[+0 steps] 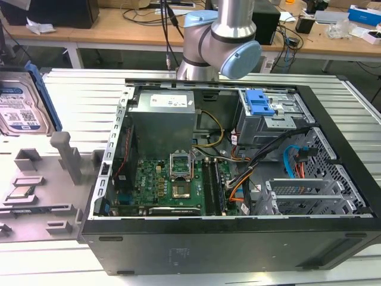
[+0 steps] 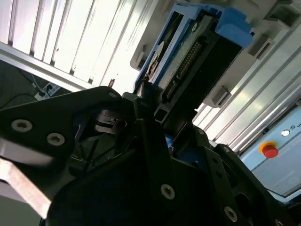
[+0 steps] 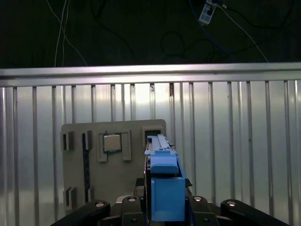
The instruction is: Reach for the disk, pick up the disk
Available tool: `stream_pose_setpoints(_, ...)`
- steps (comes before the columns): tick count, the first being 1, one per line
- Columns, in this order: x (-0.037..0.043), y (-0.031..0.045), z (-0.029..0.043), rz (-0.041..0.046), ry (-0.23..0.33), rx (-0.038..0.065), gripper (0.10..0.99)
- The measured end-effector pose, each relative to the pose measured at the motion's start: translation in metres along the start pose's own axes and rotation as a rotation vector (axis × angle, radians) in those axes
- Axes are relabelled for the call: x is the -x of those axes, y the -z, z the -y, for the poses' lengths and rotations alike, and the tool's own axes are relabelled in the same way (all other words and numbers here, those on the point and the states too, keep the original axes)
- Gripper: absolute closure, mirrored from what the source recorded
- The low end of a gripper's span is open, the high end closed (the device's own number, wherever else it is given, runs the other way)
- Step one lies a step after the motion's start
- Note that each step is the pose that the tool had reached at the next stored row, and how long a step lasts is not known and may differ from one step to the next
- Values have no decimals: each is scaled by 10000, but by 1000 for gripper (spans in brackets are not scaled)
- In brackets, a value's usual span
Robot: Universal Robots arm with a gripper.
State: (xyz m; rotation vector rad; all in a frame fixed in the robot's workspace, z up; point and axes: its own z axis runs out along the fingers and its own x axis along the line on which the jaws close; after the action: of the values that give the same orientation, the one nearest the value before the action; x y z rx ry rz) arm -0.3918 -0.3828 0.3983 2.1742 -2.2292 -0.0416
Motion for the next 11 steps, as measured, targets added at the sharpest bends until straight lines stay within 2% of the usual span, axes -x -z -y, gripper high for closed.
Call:
stream_pose_setpoints(3,1,60,-2,0,0,0,722)
stream_pose_setpoints(11,3,279,-10,0,0,0,722)
